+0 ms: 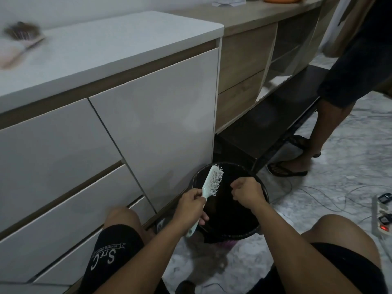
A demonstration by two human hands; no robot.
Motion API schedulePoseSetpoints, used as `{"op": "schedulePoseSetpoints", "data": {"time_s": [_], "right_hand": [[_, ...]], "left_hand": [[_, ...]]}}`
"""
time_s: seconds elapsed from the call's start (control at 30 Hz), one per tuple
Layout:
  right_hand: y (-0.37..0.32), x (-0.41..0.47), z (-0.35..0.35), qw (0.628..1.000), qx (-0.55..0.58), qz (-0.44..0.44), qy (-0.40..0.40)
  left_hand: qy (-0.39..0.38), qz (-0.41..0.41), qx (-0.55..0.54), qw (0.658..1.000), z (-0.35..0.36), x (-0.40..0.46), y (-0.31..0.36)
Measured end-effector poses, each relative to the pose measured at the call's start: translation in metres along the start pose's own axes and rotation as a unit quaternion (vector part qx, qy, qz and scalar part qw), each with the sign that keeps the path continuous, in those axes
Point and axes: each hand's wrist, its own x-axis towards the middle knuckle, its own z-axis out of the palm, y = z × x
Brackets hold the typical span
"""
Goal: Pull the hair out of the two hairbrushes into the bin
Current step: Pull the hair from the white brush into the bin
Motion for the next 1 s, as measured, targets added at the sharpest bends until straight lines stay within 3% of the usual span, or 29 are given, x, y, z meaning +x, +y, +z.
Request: {"op": "schedulePoseSetpoints", "data": {"time_s": [0.17, 0.4, 0.57, 0.67, 0.77, 1.0], "right_hand": [[-0.014, -0.005, 0.000, 0.967, 0.248, 0.010, -0.056], [-0.021, -0.008, -0.009, 0.914, 0.388, 0.082, -0.088], [-0.020, -0.009, -0.004, 0.936, 0.329, 0.079, -0.094], [-0.012, -0.004, 0.002, 0.977, 0.205, 0.025, -0.042], [-0.003, -0.004, 0.004, 0.994, 0.110, 0.012, -0.014], [-0.006, -0.009, 0.006, 0.972, 0.186, 0.113, -0.093]], "left_hand": [[-0.036, -0.001, 0.021, 0.999, 0.001, -0.004, 0.001], [-0.079, 0.013, -0.006, 0.997, -0.005, -0.008, 0.009], [-0.047, 0.014, 0.002, 0.999, -0.013, -0.005, 0.007], [-0.007, 0.015, 0.016, 1.000, -0.017, 0.000, 0.004], [0.039, 0.018, 0.014, 0.999, -0.020, 0.002, 0.004], [0.056, 0.029, 0.012, 0.998, -0.020, 0.003, 0.006]]}}
